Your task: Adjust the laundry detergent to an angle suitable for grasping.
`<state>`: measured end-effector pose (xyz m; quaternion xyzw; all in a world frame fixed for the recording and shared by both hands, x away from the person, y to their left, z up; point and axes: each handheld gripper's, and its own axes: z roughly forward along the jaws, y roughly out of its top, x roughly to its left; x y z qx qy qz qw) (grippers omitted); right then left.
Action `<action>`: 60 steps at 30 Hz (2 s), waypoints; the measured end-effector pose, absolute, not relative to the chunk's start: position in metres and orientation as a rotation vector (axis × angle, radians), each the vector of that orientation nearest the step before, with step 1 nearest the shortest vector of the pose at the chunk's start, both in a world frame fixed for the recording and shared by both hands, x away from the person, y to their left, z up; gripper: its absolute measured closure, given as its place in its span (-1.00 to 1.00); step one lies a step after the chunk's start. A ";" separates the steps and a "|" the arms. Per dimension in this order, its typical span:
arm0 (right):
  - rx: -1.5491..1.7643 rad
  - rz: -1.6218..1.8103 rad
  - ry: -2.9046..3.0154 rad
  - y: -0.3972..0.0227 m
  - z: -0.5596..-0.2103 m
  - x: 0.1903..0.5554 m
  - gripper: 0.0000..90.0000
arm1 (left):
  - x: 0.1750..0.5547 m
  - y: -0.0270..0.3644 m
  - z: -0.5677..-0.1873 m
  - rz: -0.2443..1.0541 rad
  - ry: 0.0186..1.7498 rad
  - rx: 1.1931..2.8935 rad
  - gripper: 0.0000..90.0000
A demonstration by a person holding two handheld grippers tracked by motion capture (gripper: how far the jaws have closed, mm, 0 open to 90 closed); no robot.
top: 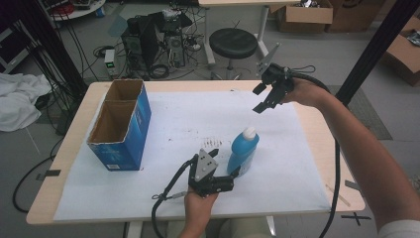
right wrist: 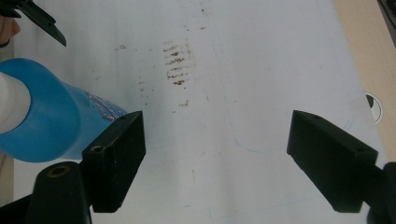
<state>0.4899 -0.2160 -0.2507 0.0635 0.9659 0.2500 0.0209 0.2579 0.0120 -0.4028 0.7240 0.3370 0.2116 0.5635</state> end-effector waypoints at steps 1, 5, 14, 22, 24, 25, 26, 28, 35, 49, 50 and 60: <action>0.194 0.777 2.993 -0.216 -0.251 0.490 -0.56 | 0.258 0.011 -0.403 0.498 0.796 1.698 -0.64; 0.198 0.781 2.993 -0.216 -0.250 0.490 -0.56 | 0.262 0.006 -0.405 0.492 0.805 1.678 -0.65; 0.194 0.777 2.993 -0.217 -0.250 0.491 -0.56 | 0.267 0.000 -0.409 0.502 0.822 1.655 -0.64; 0.201 0.777 2.992 -0.218 -0.249 0.492 -0.56 | 0.271 -0.003 -0.414 0.516 0.829 1.648 -0.65; 0.199 0.778 2.992 -0.218 -0.249 0.492 -0.56 | 0.272 -0.005 -0.414 0.518 0.831 1.647 -0.65; 0.197 0.778 2.992 -0.218 -0.249 0.492 -0.56 | 0.272 -0.005 -0.414 0.517 0.833 1.645 -0.65; 0.201 0.777 2.992 -0.217 -0.249 0.492 -0.56 | 0.273 -0.006 -0.415 0.518 0.831 1.645 -0.65; 0.198 0.775 2.994 -0.217 -0.249 0.492 -0.56 | 0.274 -0.008 -0.416 0.516 0.834 1.642 -0.65; 0.196 0.778 2.993 -0.217 -0.249 0.493 -0.56 | 0.277 -0.014 -0.419 0.519 0.830 1.643 -0.65; 0.192 0.781 2.995 -0.217 -0.251 0.494 -0.56 | 0.286 -0.023 -0.423 0.490 0.835 1.618 -0.65; 0.191 0.781 2.996 -0.216 -0.251 0.494 -0.56 | 0.287 -0.024 -0.423 0.486 0.835 1.617 -0.65; 0.188 0.783 2.997 -0.215 -0.253 0.496 -0.56 | 0.295 -0.030 -0.426 0.469 0.825 1.609 -0.65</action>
